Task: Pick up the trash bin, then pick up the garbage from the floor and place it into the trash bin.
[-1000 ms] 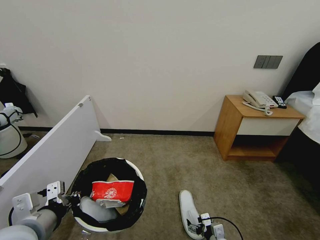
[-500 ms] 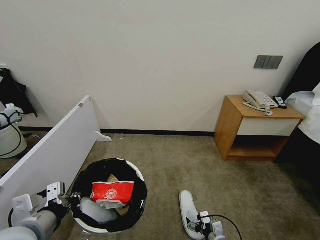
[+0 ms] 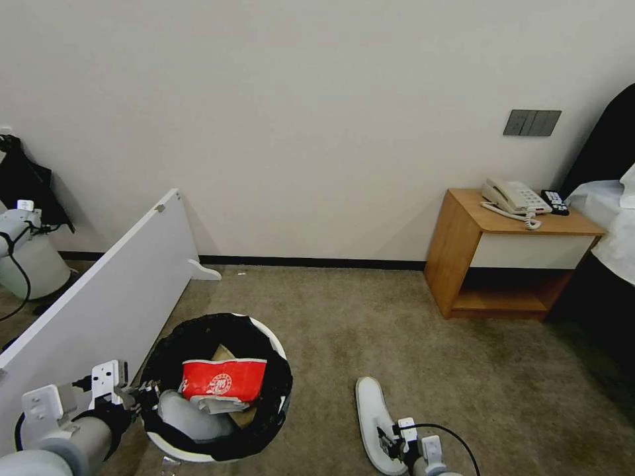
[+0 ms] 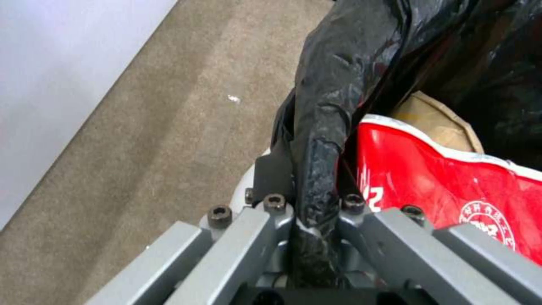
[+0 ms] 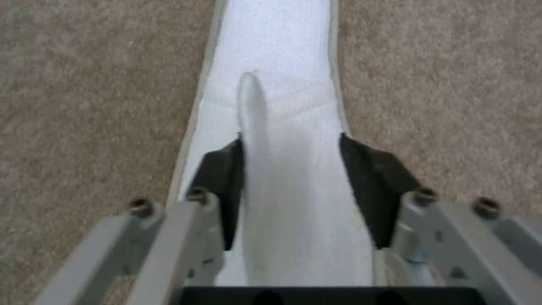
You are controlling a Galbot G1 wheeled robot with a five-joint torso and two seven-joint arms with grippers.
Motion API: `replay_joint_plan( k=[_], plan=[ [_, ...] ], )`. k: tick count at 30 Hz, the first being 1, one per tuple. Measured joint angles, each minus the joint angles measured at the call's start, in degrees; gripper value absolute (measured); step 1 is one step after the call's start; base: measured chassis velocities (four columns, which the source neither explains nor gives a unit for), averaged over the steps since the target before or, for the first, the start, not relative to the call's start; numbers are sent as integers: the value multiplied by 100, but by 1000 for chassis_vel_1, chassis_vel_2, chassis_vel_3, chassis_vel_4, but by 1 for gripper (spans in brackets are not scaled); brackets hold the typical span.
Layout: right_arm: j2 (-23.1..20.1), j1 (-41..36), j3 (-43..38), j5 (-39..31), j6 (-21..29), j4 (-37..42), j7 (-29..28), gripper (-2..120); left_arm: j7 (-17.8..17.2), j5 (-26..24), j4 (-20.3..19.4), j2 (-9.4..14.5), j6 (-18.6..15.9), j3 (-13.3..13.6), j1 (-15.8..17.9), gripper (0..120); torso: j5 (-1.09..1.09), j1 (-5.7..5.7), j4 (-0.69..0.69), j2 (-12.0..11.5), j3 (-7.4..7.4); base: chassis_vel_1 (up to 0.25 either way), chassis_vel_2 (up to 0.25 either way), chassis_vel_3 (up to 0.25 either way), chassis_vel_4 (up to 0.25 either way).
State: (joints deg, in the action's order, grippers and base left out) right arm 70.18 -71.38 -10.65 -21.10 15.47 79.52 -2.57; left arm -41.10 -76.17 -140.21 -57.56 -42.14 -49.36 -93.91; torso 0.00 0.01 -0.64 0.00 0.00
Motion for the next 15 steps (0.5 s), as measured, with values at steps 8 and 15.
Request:
replay_joint_plan(
  k=[8, 15],
  plan=[
    [-28, -38, 15, 8, 26, 76, -21, 12, 3, -7, -3, 7, 0, -11, 4, 1, 0, 0, 0, 0, 0, 0, 0, 0, 0],
    [-48, -47, 26, 13, 34, 75, -22, 0, 4, -7, -6, 6, 0, -10, 10, 1, 0, 0, 0, 0, 0, 0, 0, 0, 0]
  ],
)
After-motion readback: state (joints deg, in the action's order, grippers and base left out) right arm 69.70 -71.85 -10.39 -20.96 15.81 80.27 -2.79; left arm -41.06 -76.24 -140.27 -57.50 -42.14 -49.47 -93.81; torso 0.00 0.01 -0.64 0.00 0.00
